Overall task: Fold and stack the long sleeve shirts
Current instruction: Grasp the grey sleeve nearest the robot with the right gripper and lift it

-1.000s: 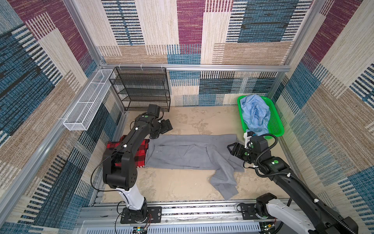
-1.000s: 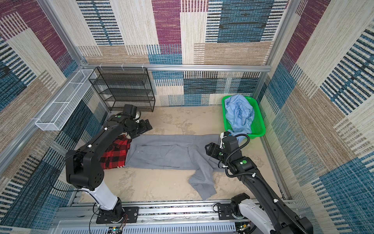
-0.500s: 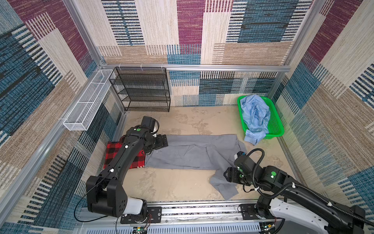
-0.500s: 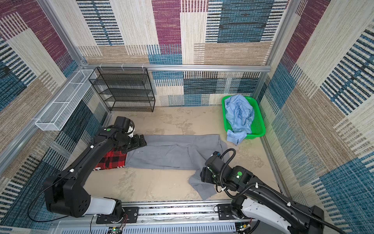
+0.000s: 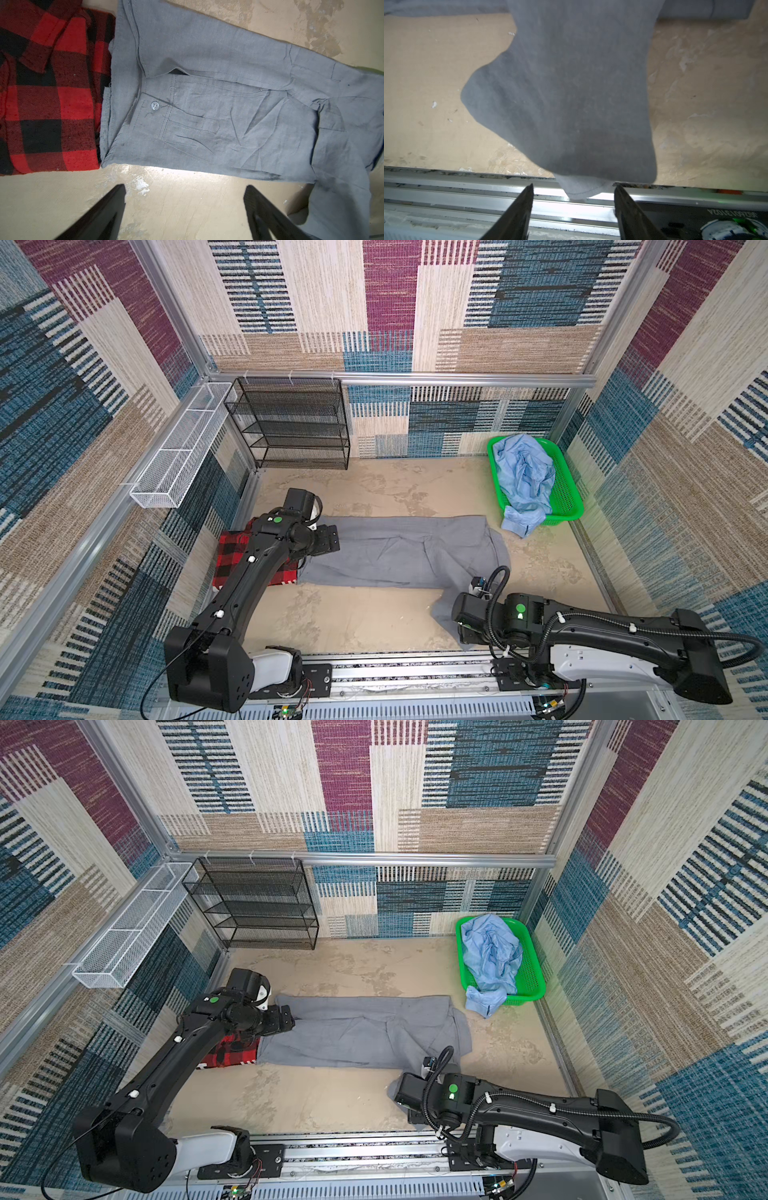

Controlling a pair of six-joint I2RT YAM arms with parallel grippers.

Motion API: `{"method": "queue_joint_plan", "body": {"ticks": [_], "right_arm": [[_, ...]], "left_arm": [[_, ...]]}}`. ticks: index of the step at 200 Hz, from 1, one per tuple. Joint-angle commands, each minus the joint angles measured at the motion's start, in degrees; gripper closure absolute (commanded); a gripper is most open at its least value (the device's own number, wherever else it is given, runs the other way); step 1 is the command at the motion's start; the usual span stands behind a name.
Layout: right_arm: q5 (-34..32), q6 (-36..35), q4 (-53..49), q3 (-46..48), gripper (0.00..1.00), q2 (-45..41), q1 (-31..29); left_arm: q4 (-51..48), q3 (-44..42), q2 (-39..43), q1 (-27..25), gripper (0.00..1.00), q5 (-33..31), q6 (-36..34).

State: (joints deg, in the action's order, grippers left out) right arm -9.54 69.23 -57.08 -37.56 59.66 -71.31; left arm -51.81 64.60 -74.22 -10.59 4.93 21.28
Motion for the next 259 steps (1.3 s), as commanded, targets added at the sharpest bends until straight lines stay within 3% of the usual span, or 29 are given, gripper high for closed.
{"method": "queue_joint_plan", "body": {"ticks": [1,45,88,144,152,209,232,259], "right_arm": [[-1.63,1.72,3.48,-1.22,0.36,3.79,-1.63],[1.40,1.67,10.46,4.63,0.39,4.94,-1.75],[2.27,1.38,12.76,7.42,0.49,5.81,-1.76],[3.72,0.82,14.48,9.09,0.95,5.94,-1.80],[2.64,0.57,13.31,7.66,1.00,5.29,-1.75],[-13.05,-6.73,-5.28,-18.93,1.00,6.93,-1.75],[-15.51,-13.57,-5.24,-25.51,1.00,10.47,-1.26],[-12.74,-24.23,0.58,-30.75,1.00,15.05,1.81]], "left_arm": [[0.59,0.03,0.45,0.37,0.08,0.45,-1.68],[0.67,-0.36,0.99,0.57,0.08,0.47,-1.75],[0.97,-0.44,1.05,0.93,0.08,0.71,-1.68],[1.08,-0.53,1.33,1.43,0.08,0.96,-1.68],[1.01,-0.54,1.35,1.53,0.08,1.05,-1.68],[1.21,-0.41,1.47,2.89,0.09,2.08,-1.59],[1.50,-0.65,1.95,3.62,0.09,2.53,-1.41],[1.63,-0.94,2.38,4.25,0.09,2.45,-1.33]]}}
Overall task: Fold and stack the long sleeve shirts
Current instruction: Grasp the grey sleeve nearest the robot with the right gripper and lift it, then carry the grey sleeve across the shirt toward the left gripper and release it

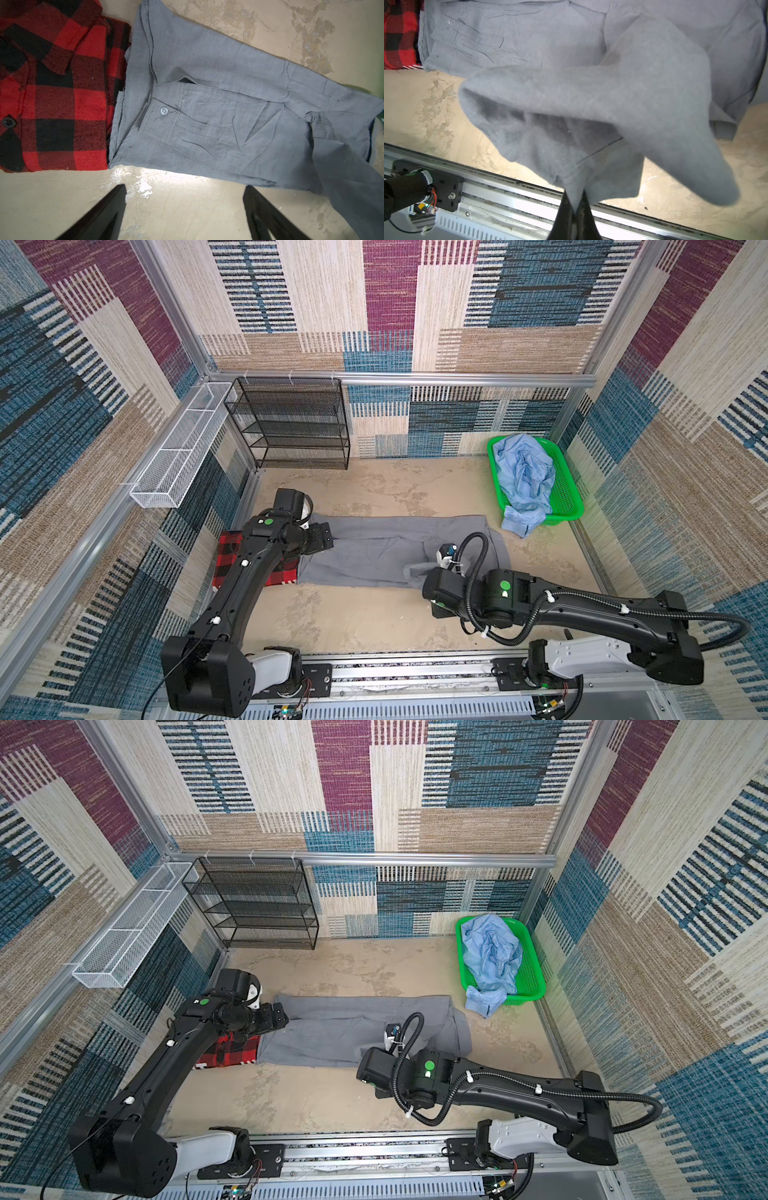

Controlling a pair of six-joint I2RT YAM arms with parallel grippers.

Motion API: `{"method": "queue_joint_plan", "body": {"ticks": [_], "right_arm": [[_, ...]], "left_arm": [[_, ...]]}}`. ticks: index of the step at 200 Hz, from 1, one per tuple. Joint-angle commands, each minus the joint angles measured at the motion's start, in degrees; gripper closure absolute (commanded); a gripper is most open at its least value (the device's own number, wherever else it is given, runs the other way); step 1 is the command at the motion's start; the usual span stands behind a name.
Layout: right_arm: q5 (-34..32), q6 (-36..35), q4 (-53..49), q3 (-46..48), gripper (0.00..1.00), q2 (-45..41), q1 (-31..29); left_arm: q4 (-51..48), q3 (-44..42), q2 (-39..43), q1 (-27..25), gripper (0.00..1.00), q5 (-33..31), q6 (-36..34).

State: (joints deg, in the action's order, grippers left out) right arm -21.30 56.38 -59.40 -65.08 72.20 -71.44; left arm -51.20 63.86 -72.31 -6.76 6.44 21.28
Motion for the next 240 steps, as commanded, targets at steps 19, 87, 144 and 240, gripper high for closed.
{"method": "queue_joint_plan", "body": {"ticks": [19,87,144,240], "right_arm": [[0.72,-18.90,6.11,-7.62,1.00,5.72,5.25],[14.26,-36.46,16.36,-18.86,1.00,20.37,12.88],[20.57,-40.56,19.95,-29.67,1.00,32.24,18.24],[22.85,-38.79,22.17,-45.75,1.00,47.10,21.52]], "left_arm": [[1.11,-0.36,0.64,0.79,0.09,0.87,-1.24],[1.12,-0.56,0.77,2.35,0.09,0.79,-1.16],[1.32,-0.67,0.49,3.14,0.09,1.29,-0.97],[2.15,-1.08,2.12,5.17,0.10,1.79,-0.36]]}}
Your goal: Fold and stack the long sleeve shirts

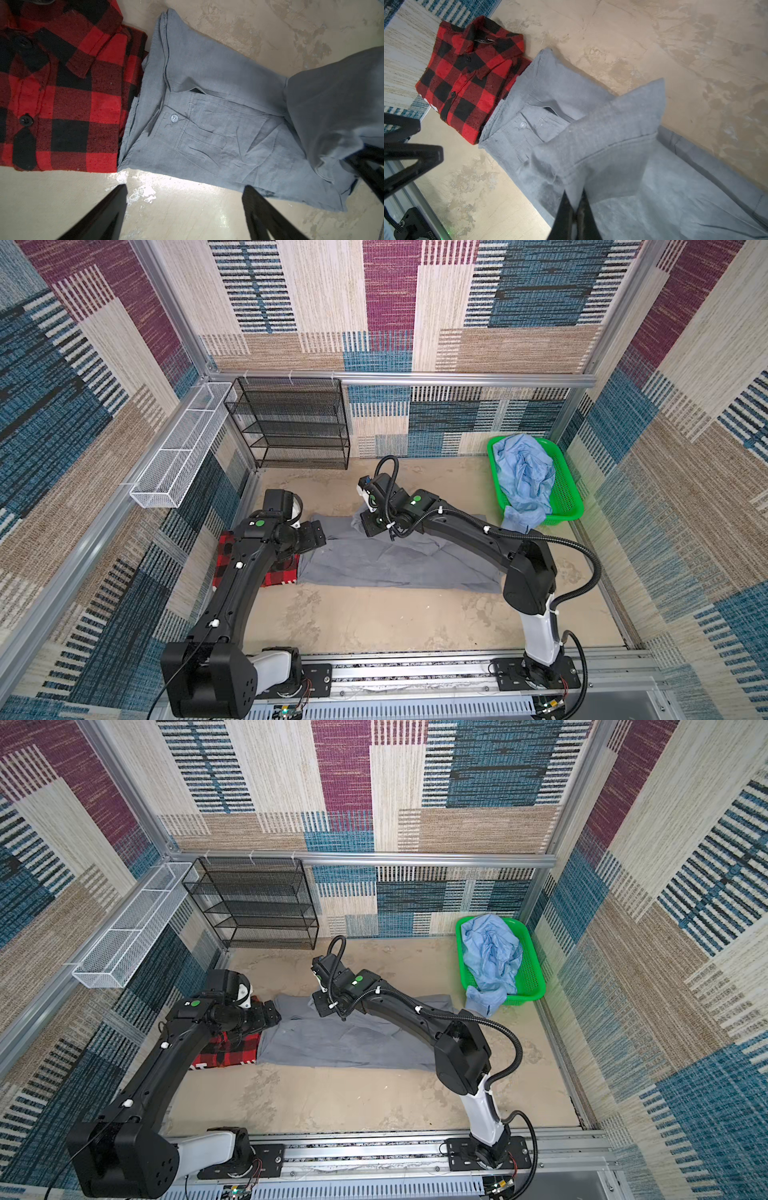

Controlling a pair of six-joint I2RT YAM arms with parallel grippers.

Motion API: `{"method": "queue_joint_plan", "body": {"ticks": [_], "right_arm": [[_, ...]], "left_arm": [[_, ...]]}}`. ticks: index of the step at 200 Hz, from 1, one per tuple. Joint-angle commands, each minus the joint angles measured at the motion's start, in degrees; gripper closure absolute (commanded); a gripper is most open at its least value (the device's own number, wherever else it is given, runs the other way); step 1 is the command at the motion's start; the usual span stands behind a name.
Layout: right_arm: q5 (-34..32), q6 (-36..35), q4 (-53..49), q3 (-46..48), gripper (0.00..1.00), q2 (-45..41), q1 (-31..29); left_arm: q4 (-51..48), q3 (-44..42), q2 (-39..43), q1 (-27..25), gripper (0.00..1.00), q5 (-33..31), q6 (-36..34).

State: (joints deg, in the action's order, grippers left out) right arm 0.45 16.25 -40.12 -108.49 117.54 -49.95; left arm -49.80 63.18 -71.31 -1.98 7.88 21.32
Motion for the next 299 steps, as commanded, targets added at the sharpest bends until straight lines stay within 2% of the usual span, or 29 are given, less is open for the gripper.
{"method": "queue_joint_plan", "body": {"ticks": [1,19,69,116,143,160,193,217,256,299], "right_arm": [[1.16,1.38,3.01,-2.39,1.00,1.79,0.03],[0.31,2.78,4.41,-2.74,1.00,2.98,0.03],[7.79,4.93,8.83,-2.13,1.00,6.70,-0.46],[9.32,5.59,8.10,-5.95,0.98,11.29,-2.97],[7.95,6.64,7.15,-5.42,0.80,10.69,-3.48],[5.90,7.31,8.71,-1.67,0.61,7.28,-3.42],[1.59,7.20,7.79,2.92,0.44,1.59,-2.55],[-0.17,7.51,9.27,9.61,0.38,-4.15,1.31],[-0.46,9.19,13.14,22.89,0.38,-12.67,12.42],[1.41,9.52,19.36,32.07,0.39,-17.77,24.19]], "left_arm": [[0.76,-0.46,1.19,0.39,0.10,0.32,-0.40],[1.11,-0.68,1.96,0.66,0.10,0.12,-0.23],[1.40,-0.87,2.56,0.99,0.10,0.38,-0.14],[1.44,-0.95,2.69,1.18,0.10,0.21,-0.14],[1.45,-0.95,2.67,1.29,0.10,0.21,-0.24],[1.46,-1.04,2.58,1.32,0.10,0.38,-0.27],[1.53,-1.14,2.33,1.30,0.10,0.64,-0.28],[1.51,-1.13,2.27,1.34,0.10,0.82,-0.28],[1.98,-1.51,2.06,1.29,0.10,1.49,-0.14],[3.03,-1.50,-0.21,1.21,0.10,7.98,-1.01]]}}
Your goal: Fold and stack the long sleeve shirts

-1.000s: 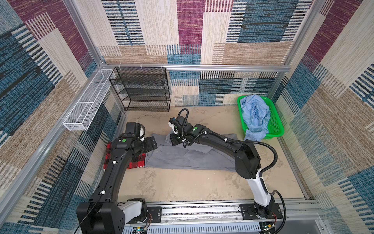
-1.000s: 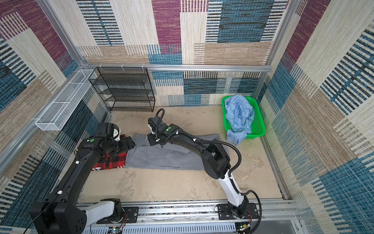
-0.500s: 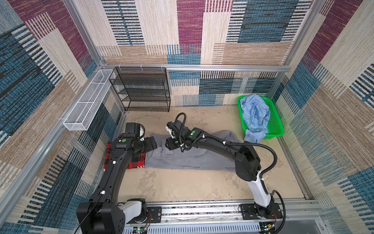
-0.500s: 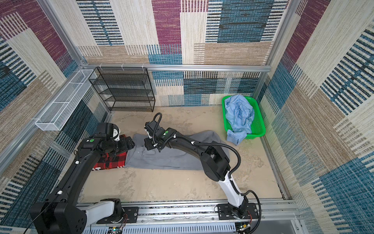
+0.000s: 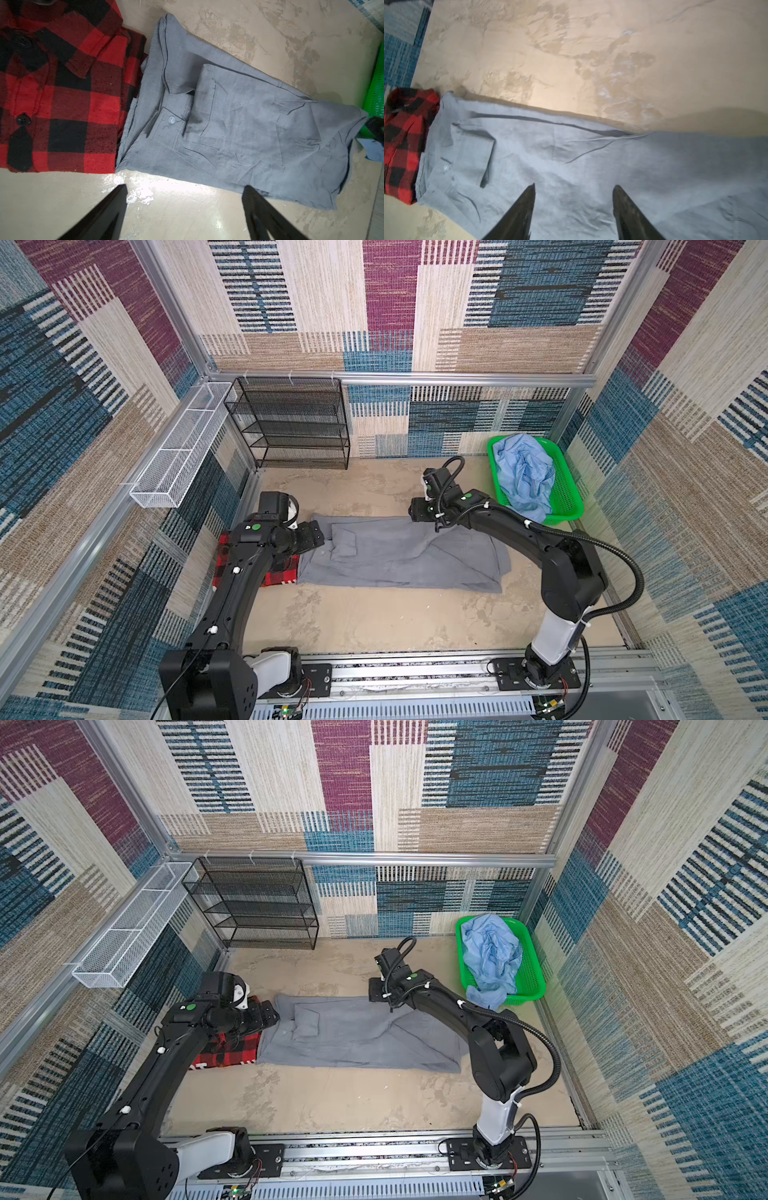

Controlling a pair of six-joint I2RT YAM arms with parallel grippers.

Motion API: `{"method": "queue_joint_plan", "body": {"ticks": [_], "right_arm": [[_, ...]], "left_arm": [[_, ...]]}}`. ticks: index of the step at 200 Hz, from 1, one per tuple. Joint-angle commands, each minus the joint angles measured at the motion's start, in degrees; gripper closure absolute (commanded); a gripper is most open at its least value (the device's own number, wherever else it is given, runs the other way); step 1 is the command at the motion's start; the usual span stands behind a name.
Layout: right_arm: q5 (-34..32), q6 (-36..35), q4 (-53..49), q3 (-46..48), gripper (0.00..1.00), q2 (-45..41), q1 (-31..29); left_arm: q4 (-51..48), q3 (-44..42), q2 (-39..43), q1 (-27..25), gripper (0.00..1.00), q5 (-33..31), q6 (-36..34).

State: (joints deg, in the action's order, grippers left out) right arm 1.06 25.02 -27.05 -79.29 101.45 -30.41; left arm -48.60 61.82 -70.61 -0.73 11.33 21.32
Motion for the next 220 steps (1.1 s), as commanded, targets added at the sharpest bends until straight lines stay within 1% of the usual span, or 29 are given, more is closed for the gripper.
{"method": "queue_joint_plan", "body": {"ticks": [1,18,31,83,91,102,123,133,150,167,200,220], "right_arm": [[0.83,0.75,6.34,3.02,0.40,-1.69,4.79],[2.02,0.91,8.31,4.42,0.41,-1.05,8.98],[3.60,1.35,8.58,3.84,0.42,0.62,10.94],[5.97,1.78,13.83,5.01,0.49,5.43,11.94],[5.74,2.17,14.97,5.64,0.53,5.98,12.08],[6.39,2.42,15.91,5.56,0.60,6.75,12.38],[7.32,2.03,18.75,5.84,0.65,7.45,12.57],[6.74,1.85,18.34,5.58,0.66,8.25,12.58],[5.49,1.82,17.37,6.28,0.72,8.94,12.83],[4.63,2.95,18.12,9.87,0.78,7.48,13.07],[2.89,6.18,22.14,20.00,0.80,1.15,13.02],[3.09,7.05,24.34,25.09,0.81,-2.17,13.02]], "left_arm": [[1.83,-0.13,-1.01,-0.05,0.10,4.59,-1.01],[1.88,-0.11,-1.69,-0.06,0.10,5.35,-1.07],[1.95,-0.12,-2.03,-0.11,0.10,5.64,-1.11],[1.94,-0.30,-3.12,-0.41,0.10,5.63,-1.19],[1.92,-0.39,-3.15,-0.58,0.10,5.55,-1.22],[1.94,-0.39,-3.29,-0.82,0.10,5.42,-1.19],[1.85,-0.30,-3.59,-0.93,0.10,5.10,-1.19],[1.86,-0.28,-3.53,-1.00,0.11,4.98,-1.28],[1.88,-0.39,-3.35,-0.94,0.11,4.75,-1.31],[1.89,-0.39,-3.23,-0.94,0.11,4.75,-1.28],[1.85,-0.21,-3.62,-0.94,0.11,5.04,-1.28],[1.86,-0.21,-3.60,-0.97,0.11,5.19,-1.28]]}}
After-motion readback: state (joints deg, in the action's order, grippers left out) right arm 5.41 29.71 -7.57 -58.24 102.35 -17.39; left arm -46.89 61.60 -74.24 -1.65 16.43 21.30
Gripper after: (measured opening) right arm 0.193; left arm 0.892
